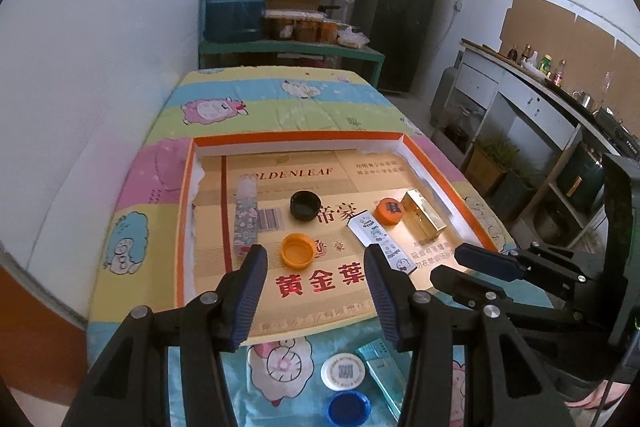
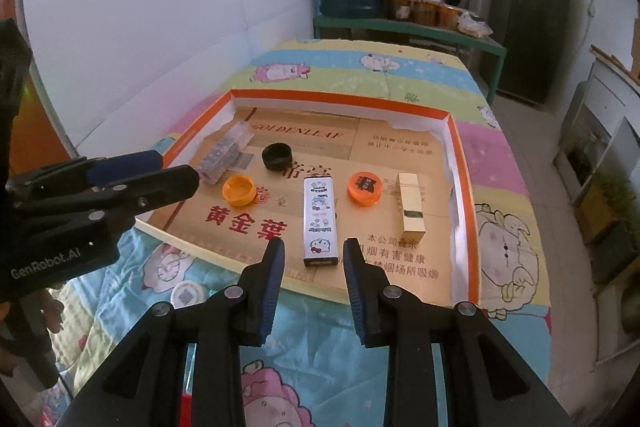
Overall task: Organize rigid objects
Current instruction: 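Withdraw both open tools from the box toward the blue and red caps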
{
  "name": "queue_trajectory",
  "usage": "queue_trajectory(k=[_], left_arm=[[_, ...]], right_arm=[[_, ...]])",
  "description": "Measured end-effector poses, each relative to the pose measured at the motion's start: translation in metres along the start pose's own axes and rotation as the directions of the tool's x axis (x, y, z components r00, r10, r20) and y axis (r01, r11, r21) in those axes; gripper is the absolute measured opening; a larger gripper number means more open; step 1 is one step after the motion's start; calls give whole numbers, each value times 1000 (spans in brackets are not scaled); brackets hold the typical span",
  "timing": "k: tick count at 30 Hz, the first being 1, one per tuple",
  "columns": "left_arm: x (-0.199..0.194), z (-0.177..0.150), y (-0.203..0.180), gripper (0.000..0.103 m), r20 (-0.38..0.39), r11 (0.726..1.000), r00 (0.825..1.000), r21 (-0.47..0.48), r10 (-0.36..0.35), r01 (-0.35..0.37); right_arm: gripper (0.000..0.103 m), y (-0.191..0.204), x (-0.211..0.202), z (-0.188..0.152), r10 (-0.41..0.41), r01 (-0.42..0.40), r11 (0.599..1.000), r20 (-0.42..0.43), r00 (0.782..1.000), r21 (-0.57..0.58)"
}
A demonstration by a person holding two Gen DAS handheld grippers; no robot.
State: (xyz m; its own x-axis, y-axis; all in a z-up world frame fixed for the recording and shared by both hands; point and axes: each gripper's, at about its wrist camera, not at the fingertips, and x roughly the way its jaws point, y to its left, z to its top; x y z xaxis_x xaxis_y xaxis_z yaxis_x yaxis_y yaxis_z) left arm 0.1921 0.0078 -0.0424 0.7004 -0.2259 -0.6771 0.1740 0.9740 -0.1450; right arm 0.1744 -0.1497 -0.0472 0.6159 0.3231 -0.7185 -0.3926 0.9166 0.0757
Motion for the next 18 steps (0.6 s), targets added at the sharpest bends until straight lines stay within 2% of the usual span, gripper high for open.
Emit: queue_trajectory(k=[18], left_arm=[[-50,-18,-7,50,41,1000,999,13,18,-18]], right_arm=[[31,24,-41,-21,0,0,1000,29,1000,-13]])
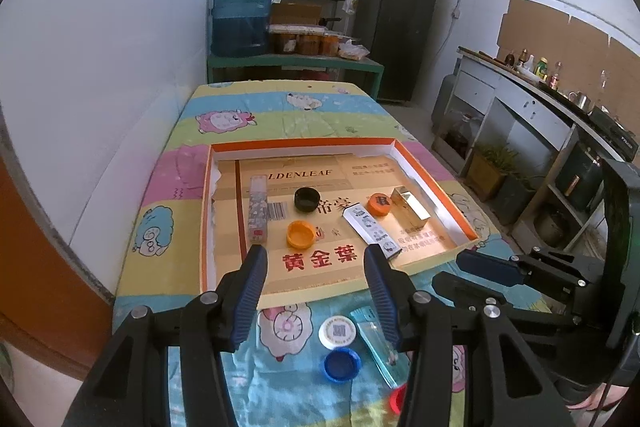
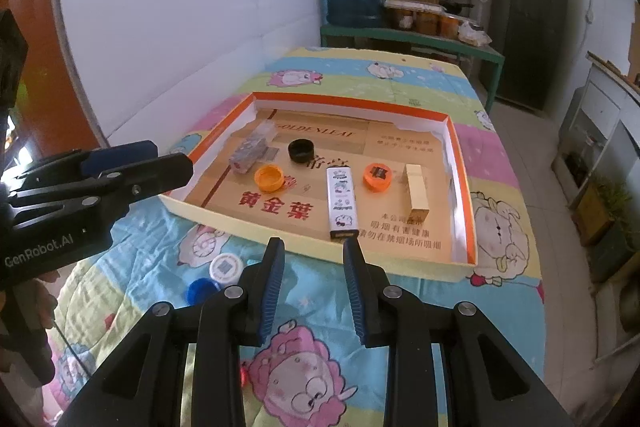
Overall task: Organize rigid objects
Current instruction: 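Withdraw both open tools from the box toward the blue and red caps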
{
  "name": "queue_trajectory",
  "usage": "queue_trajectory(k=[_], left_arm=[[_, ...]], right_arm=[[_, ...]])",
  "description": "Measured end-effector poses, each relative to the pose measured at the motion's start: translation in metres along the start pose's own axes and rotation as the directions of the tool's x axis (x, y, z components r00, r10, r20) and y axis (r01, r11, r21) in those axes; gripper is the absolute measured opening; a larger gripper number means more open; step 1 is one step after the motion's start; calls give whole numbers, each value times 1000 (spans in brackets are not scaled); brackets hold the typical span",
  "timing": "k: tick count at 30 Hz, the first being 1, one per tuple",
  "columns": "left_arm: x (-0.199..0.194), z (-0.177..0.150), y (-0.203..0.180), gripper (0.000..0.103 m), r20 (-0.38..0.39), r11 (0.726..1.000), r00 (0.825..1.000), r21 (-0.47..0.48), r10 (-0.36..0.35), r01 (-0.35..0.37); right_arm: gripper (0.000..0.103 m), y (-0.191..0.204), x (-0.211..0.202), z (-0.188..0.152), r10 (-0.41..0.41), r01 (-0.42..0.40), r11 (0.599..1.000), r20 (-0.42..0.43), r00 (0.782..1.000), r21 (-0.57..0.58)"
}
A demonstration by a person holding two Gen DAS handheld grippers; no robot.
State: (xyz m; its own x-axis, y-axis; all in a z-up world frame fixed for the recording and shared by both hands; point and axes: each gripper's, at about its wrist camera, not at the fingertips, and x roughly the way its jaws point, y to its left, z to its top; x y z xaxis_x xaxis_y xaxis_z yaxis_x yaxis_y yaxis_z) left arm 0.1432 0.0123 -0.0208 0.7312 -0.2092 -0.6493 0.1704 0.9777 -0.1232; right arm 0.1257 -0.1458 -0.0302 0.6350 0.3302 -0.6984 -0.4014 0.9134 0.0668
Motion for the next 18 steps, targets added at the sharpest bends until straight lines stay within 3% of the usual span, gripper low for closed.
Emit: queue_trajectory(k=[18], left_arm=[[-43,-19,-2,50,36,1000,999,3,-9,8]], right_arm=[[31,22,-42,-19,-5,6,1000,34,999,-19]])
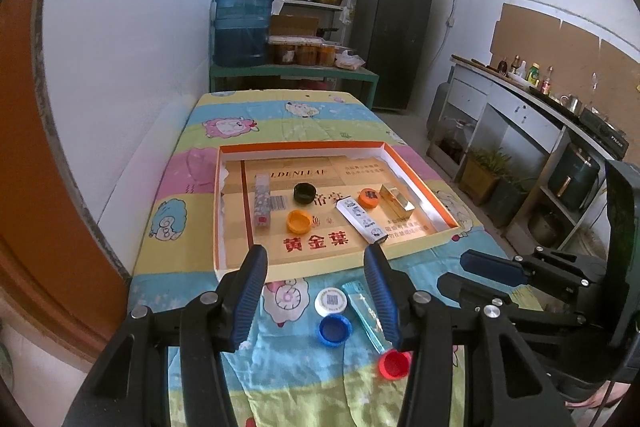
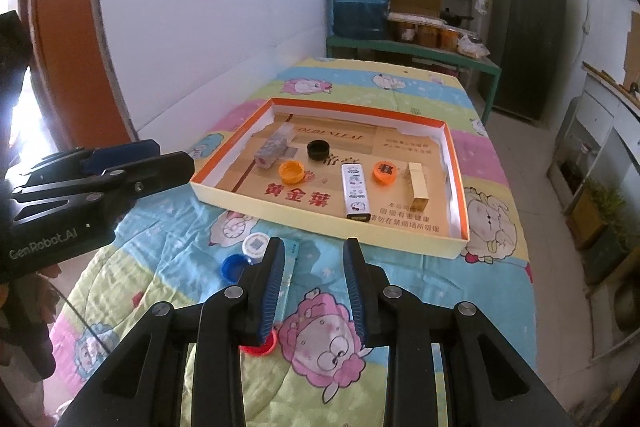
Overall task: Organize rigid objects
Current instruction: 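Withdraw both open tools from the box toward the blue and red caps, then grasp the blue cap with the left tool while the right tool grasps the red cap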
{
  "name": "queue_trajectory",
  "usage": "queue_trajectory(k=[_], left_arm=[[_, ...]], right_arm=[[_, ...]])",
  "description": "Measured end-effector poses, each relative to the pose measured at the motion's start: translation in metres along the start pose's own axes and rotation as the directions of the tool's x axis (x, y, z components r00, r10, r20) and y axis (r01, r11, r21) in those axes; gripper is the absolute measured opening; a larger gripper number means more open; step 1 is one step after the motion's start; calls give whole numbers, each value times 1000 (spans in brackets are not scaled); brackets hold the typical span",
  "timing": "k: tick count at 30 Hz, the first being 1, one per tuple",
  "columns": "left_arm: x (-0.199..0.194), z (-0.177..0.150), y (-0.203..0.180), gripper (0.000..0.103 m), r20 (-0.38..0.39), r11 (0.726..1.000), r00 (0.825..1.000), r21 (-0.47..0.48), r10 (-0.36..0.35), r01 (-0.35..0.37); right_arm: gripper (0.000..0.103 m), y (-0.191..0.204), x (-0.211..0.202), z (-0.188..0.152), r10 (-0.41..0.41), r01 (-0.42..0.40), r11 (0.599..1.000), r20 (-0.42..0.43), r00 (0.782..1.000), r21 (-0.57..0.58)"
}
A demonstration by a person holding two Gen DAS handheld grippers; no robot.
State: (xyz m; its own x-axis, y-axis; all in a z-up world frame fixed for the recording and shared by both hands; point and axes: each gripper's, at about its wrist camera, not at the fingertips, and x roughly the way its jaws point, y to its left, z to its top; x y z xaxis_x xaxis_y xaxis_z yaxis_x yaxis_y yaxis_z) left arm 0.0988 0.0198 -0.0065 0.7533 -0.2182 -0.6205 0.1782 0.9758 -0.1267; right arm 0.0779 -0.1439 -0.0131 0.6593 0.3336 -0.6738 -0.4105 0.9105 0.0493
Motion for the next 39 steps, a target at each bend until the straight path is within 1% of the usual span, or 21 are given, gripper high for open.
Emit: queue_trajectory(k=[7,10,15,20,29,33,39], left_arm=[[-12,-9,2,50,8,1000,1000,-6,-9,9],[-16,-13,3,50,8,1000,1000,-9,-13,13],[-18,-22,7,50,-2,1000,1000,-17,-16,16],[-17,-30,12,50,-18,1000,1000,-27,-14,14],[-3,-46,20,50,-67,999,998,-37,-10,8],[4,-51,21,50,-88,999,996,-34,-17,14],[17,-58,13,50,-123,1000,992,6,-26,27]], right_arm=[[32,11,-12,-12,10,-10,1000,0,1000,-10],[41,16,-14,-17,16,-16,1000,-5,1000,-14],[42,23,-14,-29,31,-32,999,-24,999,-15],[49,29,-4,-42,46,-47,999,-60,997,-11],[50,36,29,-65,73,-73,997,-138,988,1],[50,35,39,-66,76,-76,997,-145,986,6],[50,32,50,-66,76,-74,997,-152,985,15]])
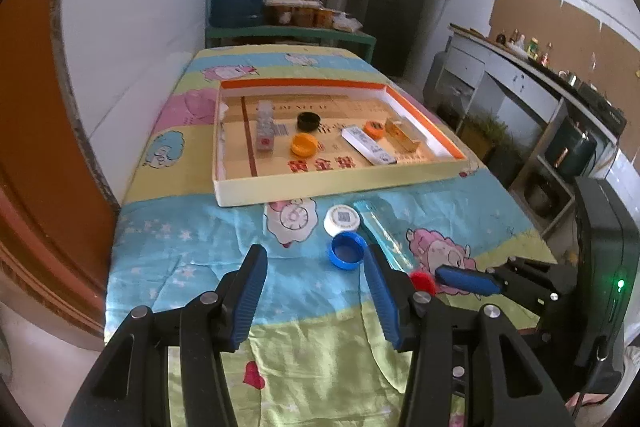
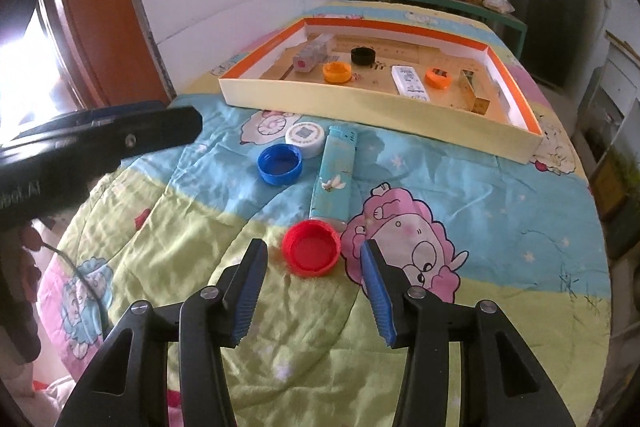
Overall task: Organize rigid objects
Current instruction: 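Grasp the blue cap with the left tool while the right tool grasps the red cap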
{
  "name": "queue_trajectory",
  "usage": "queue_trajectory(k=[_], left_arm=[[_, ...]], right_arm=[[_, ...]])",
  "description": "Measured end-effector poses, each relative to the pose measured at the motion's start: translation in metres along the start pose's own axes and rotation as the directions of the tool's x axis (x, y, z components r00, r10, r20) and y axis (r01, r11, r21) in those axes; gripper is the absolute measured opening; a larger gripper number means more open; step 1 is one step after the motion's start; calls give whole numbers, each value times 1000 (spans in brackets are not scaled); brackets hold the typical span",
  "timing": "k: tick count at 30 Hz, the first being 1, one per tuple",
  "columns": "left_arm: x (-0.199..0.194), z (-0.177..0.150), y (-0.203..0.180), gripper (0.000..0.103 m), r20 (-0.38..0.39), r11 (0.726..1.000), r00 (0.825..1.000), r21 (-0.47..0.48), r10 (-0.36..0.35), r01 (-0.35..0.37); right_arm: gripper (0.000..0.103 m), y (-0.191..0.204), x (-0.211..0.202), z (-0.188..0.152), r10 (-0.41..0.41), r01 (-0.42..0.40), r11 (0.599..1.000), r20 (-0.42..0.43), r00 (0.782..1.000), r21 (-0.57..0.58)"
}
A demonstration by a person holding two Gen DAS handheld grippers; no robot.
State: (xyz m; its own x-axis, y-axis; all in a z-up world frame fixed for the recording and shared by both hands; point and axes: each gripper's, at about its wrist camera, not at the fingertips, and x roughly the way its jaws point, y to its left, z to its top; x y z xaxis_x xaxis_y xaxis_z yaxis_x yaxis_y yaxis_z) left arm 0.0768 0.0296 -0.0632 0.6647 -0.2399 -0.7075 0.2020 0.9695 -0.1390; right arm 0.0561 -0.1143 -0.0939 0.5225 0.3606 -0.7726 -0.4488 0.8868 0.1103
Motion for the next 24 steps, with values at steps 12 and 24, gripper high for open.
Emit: queue_trajectory(k=[12,24], left_arm=[[33,-3,-18,50,-82,996,997,91,-6,13],[75,-1,-32,48,-137,990,990,142,35,-15]], right_arm=[[30,1,5,-2,-41,42,998,11,999,-55],[30,-26,-20,-12,-73,72,997,52,996,11]])
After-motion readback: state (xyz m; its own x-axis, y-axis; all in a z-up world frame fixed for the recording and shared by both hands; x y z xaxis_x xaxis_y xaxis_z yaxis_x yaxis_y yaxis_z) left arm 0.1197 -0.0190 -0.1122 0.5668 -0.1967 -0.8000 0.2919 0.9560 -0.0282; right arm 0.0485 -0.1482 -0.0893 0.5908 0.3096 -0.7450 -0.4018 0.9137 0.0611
